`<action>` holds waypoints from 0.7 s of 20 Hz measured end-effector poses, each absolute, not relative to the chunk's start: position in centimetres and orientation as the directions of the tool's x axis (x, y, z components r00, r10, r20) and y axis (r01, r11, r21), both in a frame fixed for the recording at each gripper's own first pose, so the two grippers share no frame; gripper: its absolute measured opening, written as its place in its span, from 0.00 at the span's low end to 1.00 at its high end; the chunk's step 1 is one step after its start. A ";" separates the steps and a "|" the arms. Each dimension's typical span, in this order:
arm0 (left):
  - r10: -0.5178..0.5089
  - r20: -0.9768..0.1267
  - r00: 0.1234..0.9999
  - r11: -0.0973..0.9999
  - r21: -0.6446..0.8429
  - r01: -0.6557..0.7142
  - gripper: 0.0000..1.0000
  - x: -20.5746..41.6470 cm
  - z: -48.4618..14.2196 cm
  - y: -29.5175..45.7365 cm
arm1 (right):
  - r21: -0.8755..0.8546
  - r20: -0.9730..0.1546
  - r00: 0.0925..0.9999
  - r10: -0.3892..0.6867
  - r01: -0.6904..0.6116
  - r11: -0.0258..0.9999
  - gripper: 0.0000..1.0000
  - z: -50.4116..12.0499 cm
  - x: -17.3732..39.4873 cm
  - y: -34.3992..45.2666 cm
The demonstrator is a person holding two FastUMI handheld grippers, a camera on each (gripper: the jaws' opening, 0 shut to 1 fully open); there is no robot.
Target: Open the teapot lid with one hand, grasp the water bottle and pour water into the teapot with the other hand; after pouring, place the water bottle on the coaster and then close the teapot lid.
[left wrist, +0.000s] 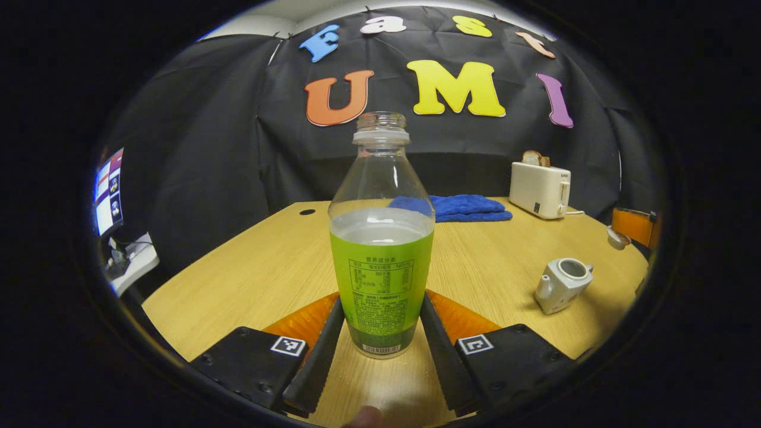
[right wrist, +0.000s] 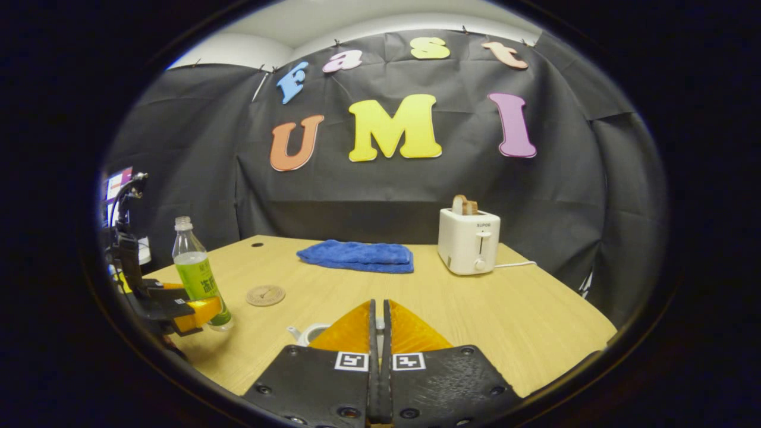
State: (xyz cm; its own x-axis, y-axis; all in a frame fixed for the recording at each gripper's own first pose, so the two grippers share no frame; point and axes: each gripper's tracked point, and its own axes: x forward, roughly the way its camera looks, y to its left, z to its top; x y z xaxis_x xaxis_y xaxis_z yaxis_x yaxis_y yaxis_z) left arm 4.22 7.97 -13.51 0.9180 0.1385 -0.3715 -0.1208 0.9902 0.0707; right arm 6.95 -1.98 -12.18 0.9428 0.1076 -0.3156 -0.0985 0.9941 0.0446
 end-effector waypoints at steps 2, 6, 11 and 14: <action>0.163 -0.365 0.917 0.981 0.158 -0.111 0.77 4.1 -12.4 8.5 | 0.051 -0.317 0.941 0.113 -0.102 0.993 0.00 -12.2 7.0 -2.4; 0.235 -0.310 0.921 0.911 0.400 -0.097 0.76 3.5 -10.0 9.6 | 0.057 -0.318 0.941 0.116 -0.103 0.993 0.00 -12.1 6.9 -3.6; 0.288 -0.273 0.918 0.763 0.645 -0.048 0.75 3.4 -8.5 9.9 | 0.051 -0.326 0.937 0.124 -0.114 0.992 0.00 -12.5 6.5 -4.5; 0.312 -0.250 0.917 0.647 0.763 -0.012 0.75 3.6 -8.2 9.9 | 0.047 -0.329 0.936 0.124 -0.115 0.992 0.00 -12.5 6.2 -5.4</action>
